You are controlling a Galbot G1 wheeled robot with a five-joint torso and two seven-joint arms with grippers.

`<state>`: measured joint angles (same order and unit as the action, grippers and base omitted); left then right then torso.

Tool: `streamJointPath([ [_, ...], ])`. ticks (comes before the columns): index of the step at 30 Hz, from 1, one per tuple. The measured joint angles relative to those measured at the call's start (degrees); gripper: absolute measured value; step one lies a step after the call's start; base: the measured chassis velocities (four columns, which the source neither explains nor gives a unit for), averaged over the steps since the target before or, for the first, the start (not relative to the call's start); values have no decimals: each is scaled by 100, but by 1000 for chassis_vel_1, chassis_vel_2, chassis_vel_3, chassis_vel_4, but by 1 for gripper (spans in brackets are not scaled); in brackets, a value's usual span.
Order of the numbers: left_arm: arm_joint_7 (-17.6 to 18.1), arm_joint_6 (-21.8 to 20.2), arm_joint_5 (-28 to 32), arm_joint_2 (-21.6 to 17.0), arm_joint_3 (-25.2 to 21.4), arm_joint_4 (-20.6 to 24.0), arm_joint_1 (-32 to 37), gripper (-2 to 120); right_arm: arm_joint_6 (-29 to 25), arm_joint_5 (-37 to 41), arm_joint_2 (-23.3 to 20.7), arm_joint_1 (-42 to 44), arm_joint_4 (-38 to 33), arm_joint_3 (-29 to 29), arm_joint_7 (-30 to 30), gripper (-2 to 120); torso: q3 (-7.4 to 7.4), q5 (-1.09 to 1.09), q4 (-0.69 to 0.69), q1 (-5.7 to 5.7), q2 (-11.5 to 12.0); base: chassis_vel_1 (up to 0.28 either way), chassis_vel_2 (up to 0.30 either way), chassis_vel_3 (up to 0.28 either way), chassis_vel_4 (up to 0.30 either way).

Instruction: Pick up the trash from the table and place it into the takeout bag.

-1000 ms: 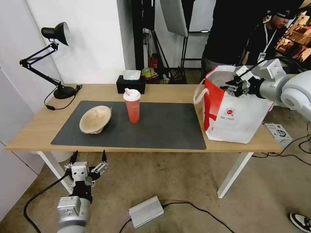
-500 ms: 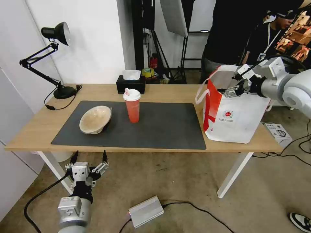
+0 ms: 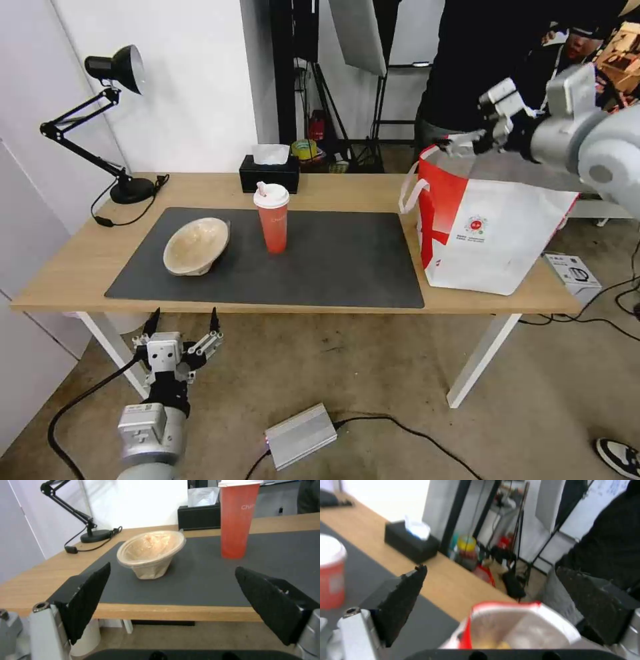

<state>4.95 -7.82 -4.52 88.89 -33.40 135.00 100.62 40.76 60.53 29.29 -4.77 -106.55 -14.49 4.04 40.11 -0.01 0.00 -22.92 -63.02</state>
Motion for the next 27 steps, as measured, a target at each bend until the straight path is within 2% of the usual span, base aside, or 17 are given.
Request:
streamJointPath([
  [4, 0, -1, 1, 10, -6, 0, 1, 100, -153, 161, 116, -172, -90, -38, 225, 100, 0, 0, 0, 0, 0, 0, 0, 0, 0],
  [8, 0, -4, 1, 44, -14, 0, 6, 100, -329, 722, 282, -370, -421, -12, 678, 100, 0, 0, 0, 0, 0, 0, 0, 0, 0],
  [14, 1, -5, -2, 62, -25, -7, 6, 100, -458, 1099, 272, -185, -815, 243, 1089, 100, 0, -1, 1, 0, 0, 0, 0, 0, 0],
  [18, 3, -5, -4, 61, -37, -23, 11, 100, -591, 970, -120, 762, -1202, 1090, 1206, 100, 0, 2, -1, 0, 0, 0, 0, 0, 0],
  [19, 3, -5, -4, 61, -37, -23, 11, 100, -591, 970, -120, 762, -1202, 1090, 1206, 100, 0, 2, -1, 0, 0, 0, 0, 0, 0],
  [23, 3, -3, -5, 71, -36, -62, -9, 100, -938, 310, -596, 1692, -1413, 1730, 1332, 100, 0, 2, -3, 0, 0, 0, 0, 0, 0],
  [24, 3, -3, -5, 71, -36, -62, -9, 100, -938, 310, -596, 1692, -1413, 1730, 1332, 100, 0, 2, -3, 0, 0, 0, 0, 0, 0],
  [27, 4, 13, -15, 103, -76, -68, 1, 100, -1098, -181, -688, 2395, -1581, 2276, 1446, 100, -1, 1, -2, 0, 0, 0, 0, 0, 0],
])
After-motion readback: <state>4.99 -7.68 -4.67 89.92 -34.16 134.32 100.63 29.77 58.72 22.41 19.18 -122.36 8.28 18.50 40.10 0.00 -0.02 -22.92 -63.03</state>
